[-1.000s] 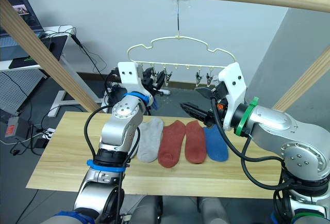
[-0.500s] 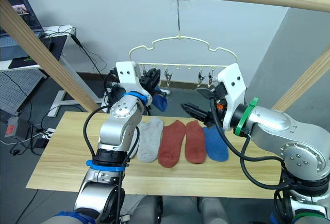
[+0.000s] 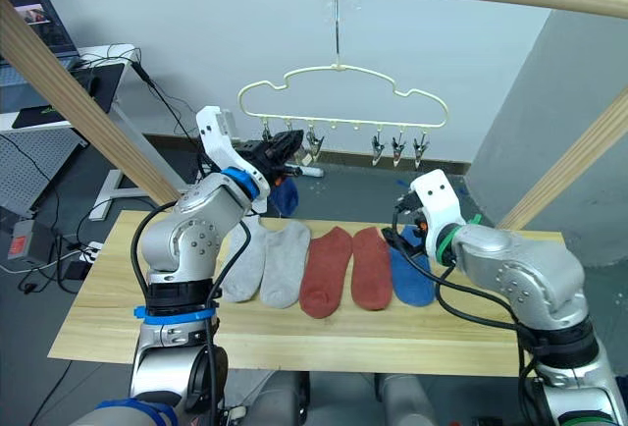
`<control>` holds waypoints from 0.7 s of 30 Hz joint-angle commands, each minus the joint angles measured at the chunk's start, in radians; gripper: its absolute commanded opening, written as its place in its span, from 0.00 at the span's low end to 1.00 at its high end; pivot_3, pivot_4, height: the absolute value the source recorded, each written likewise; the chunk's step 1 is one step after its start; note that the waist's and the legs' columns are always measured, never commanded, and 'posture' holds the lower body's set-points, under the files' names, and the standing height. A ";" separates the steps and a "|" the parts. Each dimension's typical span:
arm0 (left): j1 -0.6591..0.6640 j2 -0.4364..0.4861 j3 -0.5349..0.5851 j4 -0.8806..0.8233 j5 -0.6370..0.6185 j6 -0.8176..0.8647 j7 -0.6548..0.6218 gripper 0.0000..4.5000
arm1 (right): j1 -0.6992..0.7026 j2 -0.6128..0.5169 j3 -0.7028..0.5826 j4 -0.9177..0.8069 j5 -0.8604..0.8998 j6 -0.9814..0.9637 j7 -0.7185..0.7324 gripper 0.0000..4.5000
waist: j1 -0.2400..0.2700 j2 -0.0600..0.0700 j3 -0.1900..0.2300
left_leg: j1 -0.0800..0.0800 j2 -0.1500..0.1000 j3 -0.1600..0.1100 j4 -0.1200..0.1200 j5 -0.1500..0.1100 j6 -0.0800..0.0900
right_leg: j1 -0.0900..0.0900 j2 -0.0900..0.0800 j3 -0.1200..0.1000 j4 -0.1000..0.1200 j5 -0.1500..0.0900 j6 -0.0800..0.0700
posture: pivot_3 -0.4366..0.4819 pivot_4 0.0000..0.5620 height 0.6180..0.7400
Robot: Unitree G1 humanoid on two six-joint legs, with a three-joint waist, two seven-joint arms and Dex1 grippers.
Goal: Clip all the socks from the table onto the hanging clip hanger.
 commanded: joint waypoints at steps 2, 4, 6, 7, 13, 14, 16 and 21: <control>-0.035 0.012 0.012 -0.064 -0.052 0.064 0.010 0.04 | -0.014 0.047 0.036 0.102 -0.133 -0.048 -0.023 0.99 | 0.000 0.000 0.001 | 0.000 0.000 0.000 0.000 0.000 0.000 | 0.000 0.000 0.000 0.000 0.000 0.000 | 0.38 0.49 1.00; -0.039 0.017 0.019 -0.072 -0.066 0.094 0.012 0.04 | -0.021 0.086 0.051 0.181 -0.188 -0.075 -0.028 0.99 | 0.000 0.000 0.001 | 0.000 0.000 0.000 0.000 0.000 0.000 | 0.000 0.000 0.000 0.000 0.000 0.000 | 0.40 0.48 1.00; -0.037 0.024 0.021 -0.078 -0.073 0.106 0.014 0.04 | -0.030 0.120 0.061 0.238 -0.236 -0.105 -0.025 0.99 | 0.000 0.001 0.001 | 0.000 0.000 0.000 0.000 0.000 0.000 | -0.001 0.000 0.000 0.000 0.000 0.000 | 0.40 0.48 1.00; -0.036 0.026 0.022 -0.081 -0.076 0.109 0.015 0.04 | -0.034 0.132 0.064 0.256 -0.255 -0.117 -0.021 0.99 | 0.000 0.001 0.001 | 0.000 0.000 0.000 0.000 0.000 0.000 | -0.001 0.000 0.000 0.000 0.000 0.000 | 0.40 0.48 1.00; -0.032 0.039 0.012 -0.093 -0.076 0.115 0.021 0.04 | -0.070 0.228 0.056 0.415 -0.361 -0.203 -0.021 0.99 | 0.001 0.002 0.003 | 0.000 0.000 0.000 -0.001 0.000 0.000 | -0.001 0.000 0.000 0.000 0.000 0.000 | 0.42 0.48 1.00; -0.031 0.039 0.012 -0.095 -0.077 0.117 0.022 0.04 | -0.078 0.242 0.053 0.444 -0.379 -0.220 -0.021 0.99 | 0.001 0.002 0.003 | 0.000 0.000 0.000 -0.001 0.000 0.000 | -0.001 0.000 0.000 0.000 0.000 0.000 | 0.43 0.48 1.00; -0.030 0.040 0.011 -0.100 -0.077 0.119 0.024 0.04 | -0.088 0.260 0.048 0.483 -0.408 -0.245 -0.014 0.99 | 0.001 0.002 0.003 | 0.000 0.000 0.000 -0.001 0.000 0.000 | -0.001 0.000 0.000 0.000 0.000 0.000 | 0.43 0.48 1.00; -0.023 0.045 0.014 -0.114 -0.077 0.126 0.026 0.04 | -0.099 0.291 0.038 0.566 -0.466 -0.300 -0.006 0.99 | 0.003 0.002 0.003 | 0.000 0.000 0.000 -0.001 0.000 0.000 | -0.001 0.000 0.000 0.000 0.000 0.000 | 0.45 0.47 1.00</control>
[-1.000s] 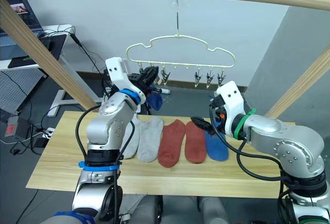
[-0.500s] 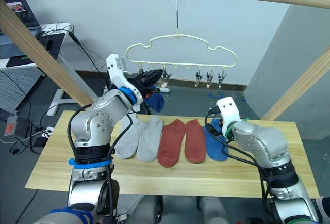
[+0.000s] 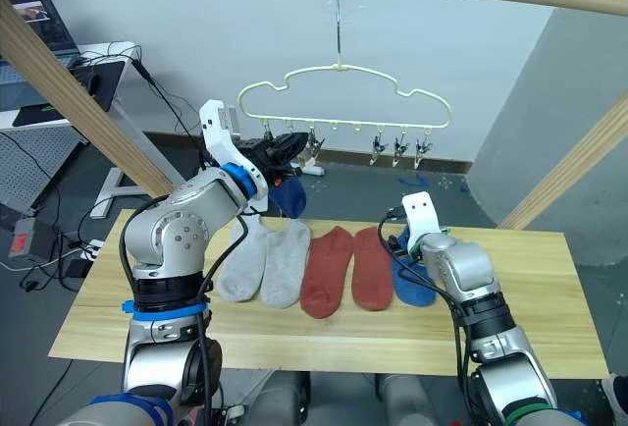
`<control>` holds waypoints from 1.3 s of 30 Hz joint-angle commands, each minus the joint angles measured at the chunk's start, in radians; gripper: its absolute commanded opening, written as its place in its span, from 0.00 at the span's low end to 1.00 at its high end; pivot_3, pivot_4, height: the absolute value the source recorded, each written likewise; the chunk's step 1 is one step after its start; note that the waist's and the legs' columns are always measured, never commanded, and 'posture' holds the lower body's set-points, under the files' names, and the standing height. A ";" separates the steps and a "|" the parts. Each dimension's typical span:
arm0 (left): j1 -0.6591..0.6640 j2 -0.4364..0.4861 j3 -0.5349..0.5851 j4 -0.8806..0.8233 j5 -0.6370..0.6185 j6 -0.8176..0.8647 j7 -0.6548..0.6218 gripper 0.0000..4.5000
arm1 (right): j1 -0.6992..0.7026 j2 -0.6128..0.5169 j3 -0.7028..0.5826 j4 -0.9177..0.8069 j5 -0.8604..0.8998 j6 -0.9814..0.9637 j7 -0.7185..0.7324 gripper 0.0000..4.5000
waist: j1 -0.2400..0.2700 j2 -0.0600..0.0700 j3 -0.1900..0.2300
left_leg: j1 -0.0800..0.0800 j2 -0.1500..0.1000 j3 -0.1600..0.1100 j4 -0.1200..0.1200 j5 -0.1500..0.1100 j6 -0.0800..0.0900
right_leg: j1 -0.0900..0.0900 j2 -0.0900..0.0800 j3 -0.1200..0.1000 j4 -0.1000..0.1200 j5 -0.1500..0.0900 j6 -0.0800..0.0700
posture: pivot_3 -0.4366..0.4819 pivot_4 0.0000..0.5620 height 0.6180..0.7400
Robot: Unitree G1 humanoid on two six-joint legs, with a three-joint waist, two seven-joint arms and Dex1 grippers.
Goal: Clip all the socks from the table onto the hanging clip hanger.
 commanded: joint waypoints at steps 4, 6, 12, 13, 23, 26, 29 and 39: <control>0.004 0.009 0.007 -0.064 -0.021 0.009 0.007 0.04 | -0.014 0.032 -0.034 0.063 -0.071 -0.069 0.007 0.99 | 0.001 0.000 0.000 | 0.000 0.000 0.000 0.000 0.000 0.000 | 0.000 0.000 0.000 0.000 0.000 0.000 | 0.46 0.48 1.00; 0.006 0.009 0.008 -0.069 -0.021 0.013 0.008 0.04 | -0.010 0.041 -0.040 0.073 -0.089 -0.078 0.004 0.99 | 0.001 0.000 0.000 | 0.000 0.000 0.000 0.000 0.000 0.000 | 0.000 0.000 0.000 0.000 0.000 0.000 | 0.46 0.48 1.00; 0.011 0.008 0.009 -0.081 -0.024 0.022 0.011 0.04 | 0.001 0.063 -0.070 0.106 -0.122 -0.076 -0.009 0.99 | 0.001 0.000 0.000 | 0.000 0.000 0.000 0.000 0.000 0.000 | 0.000 0.000 0.000 0.000 0.000 0.000 | 0.46 0.48 1.00; 0.012 0.008 0.009 -0.083 -0.024 0.023 0.012 0.04 | 0.004 0.074 -0.088 0.113 -0.118 -0.067 -0.013 0.99 | 0.002 0.000 0.000 | 0.000 0.000 0.000 0.000 0.000 0.000 | 0.000 0.000 0.000 0.000 0.000 0.000 | 0.46 0.48 1.00; 0.013 0.014 0.012 -0.089 -0.030 0.028 0.014 0.04 | 0.014 0.116 -0.153 0.122 -0.139 -0.047 -0.014 0.99 | 0.003 0.000 0.000 | 0.000 0.000 0.000 0.000 0.000 0.000 | 0.000 0.000 0.000 0.000 0.000 -0.001 | 0.47 0.47 1.00; 0.011 0.016 0.012 -0.085 -0.033 0.026 0.015 0.04 | 0.015 0.121 -0.167 0.121 -0.142 -0.048 -0.019 0.91 | 0.003 0.000 0.000 | 0.000 0.000 0.000 0.000 0.000 0.000 | 0.000 0.000 0.000 0.000 0.000 -0.001 | 0.47 0.47 1.00; 0.011 0.018 0.010 -0.084 -0.036 0.025 0.018 0.04 | 0.015 0.123 -0.175 0.122 -0.144 -0.045 -0.020 0.70 | 0.003 0.000 0.000 | 0.000 0.000 0.000 0.000 0.000 0.000 | 0.000 0.000 0.000 0.000 0.000 -0.001 | 0.47 0.47 1.00; 0.009 0.021 0.021 -0.070 -0.053 0.031 0.012 0.04 | 0.019 0.127 -0.186 0.115 -0.145 -0.031 -0.010 0.01 | 0.002 0.000 0.000 | 0.000 0.000 0.000 0.000 0.000 0.000 | 0.000 0.000 0.000 0.000 0.000 -0.001 | 0.46 0.47 1.00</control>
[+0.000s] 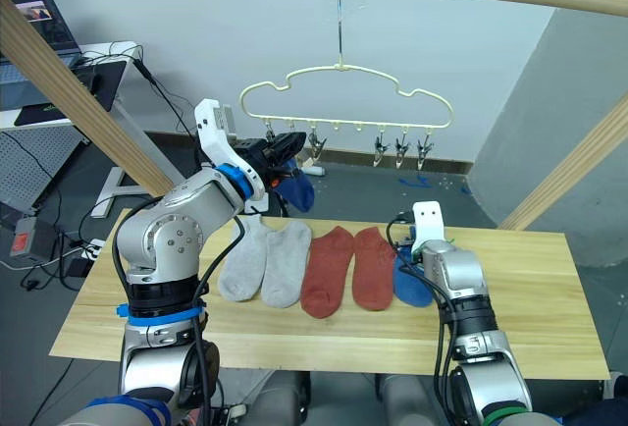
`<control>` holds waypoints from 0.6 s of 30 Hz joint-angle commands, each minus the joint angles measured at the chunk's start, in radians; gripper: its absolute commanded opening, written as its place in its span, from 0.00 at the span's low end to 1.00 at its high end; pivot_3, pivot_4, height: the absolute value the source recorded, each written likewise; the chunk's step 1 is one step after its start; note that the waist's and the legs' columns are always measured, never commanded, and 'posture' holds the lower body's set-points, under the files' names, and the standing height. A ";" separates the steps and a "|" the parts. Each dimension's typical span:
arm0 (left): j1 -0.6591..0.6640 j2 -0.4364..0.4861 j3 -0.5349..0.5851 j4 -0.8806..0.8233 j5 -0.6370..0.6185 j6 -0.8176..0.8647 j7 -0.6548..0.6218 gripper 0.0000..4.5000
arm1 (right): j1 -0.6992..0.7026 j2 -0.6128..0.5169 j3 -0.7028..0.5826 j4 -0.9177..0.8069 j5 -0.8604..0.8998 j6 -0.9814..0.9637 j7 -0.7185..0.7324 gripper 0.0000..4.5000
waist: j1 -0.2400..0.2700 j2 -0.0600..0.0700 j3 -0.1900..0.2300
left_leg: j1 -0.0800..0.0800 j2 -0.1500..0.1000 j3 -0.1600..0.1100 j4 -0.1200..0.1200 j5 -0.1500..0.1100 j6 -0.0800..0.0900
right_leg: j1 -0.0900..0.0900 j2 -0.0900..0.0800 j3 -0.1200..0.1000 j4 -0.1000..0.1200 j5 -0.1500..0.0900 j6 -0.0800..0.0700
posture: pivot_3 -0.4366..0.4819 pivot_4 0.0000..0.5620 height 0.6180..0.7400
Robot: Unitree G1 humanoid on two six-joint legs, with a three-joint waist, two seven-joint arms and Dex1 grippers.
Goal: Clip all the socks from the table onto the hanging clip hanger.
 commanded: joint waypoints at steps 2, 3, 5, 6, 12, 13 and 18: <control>-0.009 0.011 0.026 -0.023 -0.038 0.008 -0.009 0.04 | 0.010 0.002 -0.010 -0.010 -0.009 0.022 0.010 0.01 | 0.000 0.000 0.000 | 0.000 0.000 0.000 0.000 0.000 0.000 | 0.000 0.000 0.000 0.000 0.000 0.000 | 0.45 0.47 1.00; -0.011 0.010 0.032 -0.019 -0.047 0.011 -0.008 0.04 | 0.012 -0.001 -0.006 -0.018 -0.010 0.024 0.015 0.01 | -0.001 0.000 0.000 | 0.000 0.000 0.000 0.000 0.000 0.000 | 0.000 0.000 0.000 0.000 0.000 0.000 | 0.45 0.47 1.00; -0.018 0.006 0.052 -0.008 -0.068 0.023 -0.005 0.04 | 0.019 -0.015 0.008 -0.058 -0.012 0.036 0.035 0.01 | -0.001 0.000 0.000 | 0.000 0.000 0.000 0.000 0.000 0.000 | 0.000 0.000 0.000 0.000 0.000 0.000 | 0.44 0.46 1.00; -0.022 0.005 0.062 -0.002 -0.079 0.028 -0.002 0.04 | 0.024 -0.024 0.014 -0.086 -0.012 0.047 0.045 0.01 | -0.001 0.000 0.000 | 0.000 0.000 0.000 0.000 0.000 0.000 | 0.000 0.000 0.000 0.000 0.000 0.000 | 0.44 0.46 1.00; -0.038 0.018 0.094 0.028 -0.112 0.041 -0.003 0.04 | 0.051 -0.066 0.039 -0.344 0.031 0.178 0.117 0.01 | -0.002 0.000 0.000 | 0.000 0.000 0.000 0.000 0.000 0.000 | 0.000 0.000 0.000 0.000 0.000 0.000 | 0.43 0.45 1.00; -0.041 0.016 0.100 0.033 -0.121 0.044 -0.001 0.04 | 0.054 -0.075 0.049 -0.404 0.045 0.206 0.138 0.01 | -0.002 0.000 0.000 | 0.000 0.000 0.000 0.000 0.000 0.000 | 0.000 0.000 0.000 0.000 0.000 0.000 | 0.42 0.44 1.00; -0.048 0.015 0.113 0.048 -0.148 0.059 0.001 0.04 | 0.043 -0.107 0.076 -0.628 0.109 0.320 0.220 0.01 | -0.004 0.000 0.000 | 0.000 0.000 -0.001 0.000 0.000 0.000 | 0.000 0.000 -0.001 0.000 0.000 0.001 | 0.41 0.43 1.00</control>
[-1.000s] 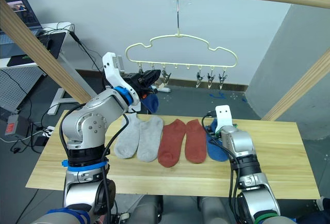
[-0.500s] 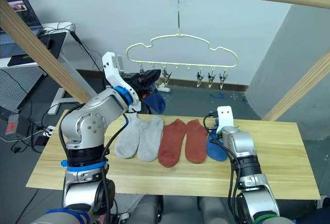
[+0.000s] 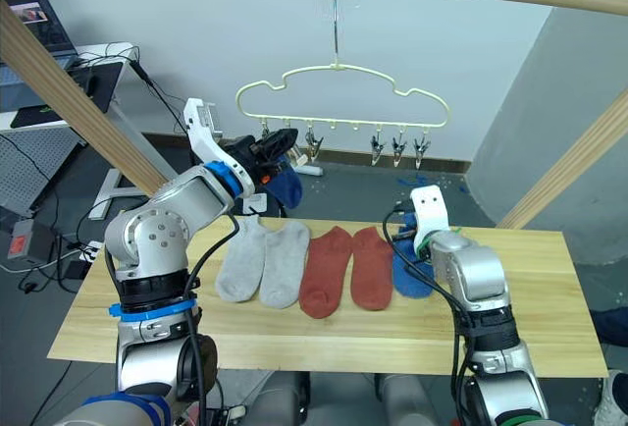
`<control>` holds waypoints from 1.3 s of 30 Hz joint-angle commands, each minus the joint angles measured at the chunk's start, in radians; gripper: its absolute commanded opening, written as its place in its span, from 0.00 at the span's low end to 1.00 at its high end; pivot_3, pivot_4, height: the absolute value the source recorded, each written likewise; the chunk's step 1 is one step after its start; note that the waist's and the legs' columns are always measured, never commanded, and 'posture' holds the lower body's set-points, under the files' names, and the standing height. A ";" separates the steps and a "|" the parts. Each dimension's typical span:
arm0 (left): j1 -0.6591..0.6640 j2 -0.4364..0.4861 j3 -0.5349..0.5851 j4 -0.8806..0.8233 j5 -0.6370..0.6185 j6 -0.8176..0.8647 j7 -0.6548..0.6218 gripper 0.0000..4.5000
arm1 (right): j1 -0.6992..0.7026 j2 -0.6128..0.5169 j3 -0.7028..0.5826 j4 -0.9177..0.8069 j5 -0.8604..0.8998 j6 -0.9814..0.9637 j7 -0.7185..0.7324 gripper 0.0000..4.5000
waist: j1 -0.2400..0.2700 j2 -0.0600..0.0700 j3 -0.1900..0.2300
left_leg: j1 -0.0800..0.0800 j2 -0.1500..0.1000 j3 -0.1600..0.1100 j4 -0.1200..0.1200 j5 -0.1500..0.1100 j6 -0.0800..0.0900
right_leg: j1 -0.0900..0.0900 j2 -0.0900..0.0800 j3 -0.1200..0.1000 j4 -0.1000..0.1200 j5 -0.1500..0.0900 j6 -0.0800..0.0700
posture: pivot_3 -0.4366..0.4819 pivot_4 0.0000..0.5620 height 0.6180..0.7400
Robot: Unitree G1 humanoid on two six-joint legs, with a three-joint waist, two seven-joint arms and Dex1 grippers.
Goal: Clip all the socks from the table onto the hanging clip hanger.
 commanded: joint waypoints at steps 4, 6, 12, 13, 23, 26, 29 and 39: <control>-0.029 -0.003 0.035 0.008 -0.059 0.016 0.009 0.04 | -0.038 0.002 0.032 -0.257 0.123 0.124 0.107 0.01 | -0.001 0.000 0.000 | 0.000 0.000 0.000 0.000 0.000 0.000 | 0.000 0.000 0.000 0.000 0.000 0.000 | 0.40 0.42 1.00; -0.033 -0.005 0.040 0.016 -0.069 0.020 0.012 0.04 | -0.055 0.026 0.039 -0.283 0.144 0.136 0.116 0.01 | -0.001 0.000 0.000 | 0.000 0.000 0.000 0.000 0.000 0.000 | 0.000 0.000 0.000 0.000 0.000 0.000 | 0.40 0.42 1.00; -0.028 0.004 0.041 0.025 -0.085 0.032 0.016 0.04 | -0.108 0.153 0.075 -0.226 0.139 0.077 0.085 0.01 | -0.003 0.000 0.000 | 0.000 0.000 0.000 0.000 0.000 0.000 | 0.000 0.000 0.000 0.001 0.000 -0.001 | 0.40 0.40 1.00; -0.027 0.004 0.041 0.025 -0.087 0.033 0.017 0.04 | -0.115 0.166 0.085 -0.210 0.136 0.063 0.083 0.01 | -0.003 0.000 0.000 | 0.000 0.000 0.000 0.000 0.000 0.000 | 0.000 0.000 0.000 0.000 0.001 -0.001 | 0.40 0.40 1.00; -0.017 0.005 0.037 0.004 -0.096 0.046 0.028 0.04 | -0.190 0.232 0.134 -0.062 0.119 -0.074 0.088 0.01 | 0.000 0.000 0.000 | 0.000 0.000 -0.001 0.000 0.000 0.000 | 0.000 0.000 -0.001 0.001 0.003 -0.005 | 0.43 0.38 1.00; -0.012 0.004 0.034 -0.003 -0.098 0.047 0.032 0.04 | -0.210 0.237 0.132 -0.033 0.116 -0.096 0.094 0.01 | 0.001 0.000 0.000 | 0.000 0.000 -0.001 0.000 0.000 0.000 | 0.000 0.000 -0.001 0.001 0.003 -0.005 | 0.44 0.38 1.00; -0.012 0.003 0.032 -0.004 -0.099 0.046 0.035 0.04 | -0.228 0.239 0.130 -0.013 0.113 -0.111 0.097 0.01 | 0.001 0.000 0.000 | 0.000 0.000 -0.001 0.000 0.000 0.000 | 0.000 0.000 -0.001 0.001 0.003 -0.005 | 0.44 0.38 1.00; -0.005 -0.001 0.026 -0.010 -0.109 0.044 0.047 0.04 | -0.285 0.248 0.130 0.055 0.107 -0.161 0.113 0.01 | 0.002 0.000 0.000 | 0.000 0.000 -0.001 0.000 0.000 0.000 | 0.000 0.000 -0.002 0.001 0.003 -0.005 | 0.44 0.38 1.00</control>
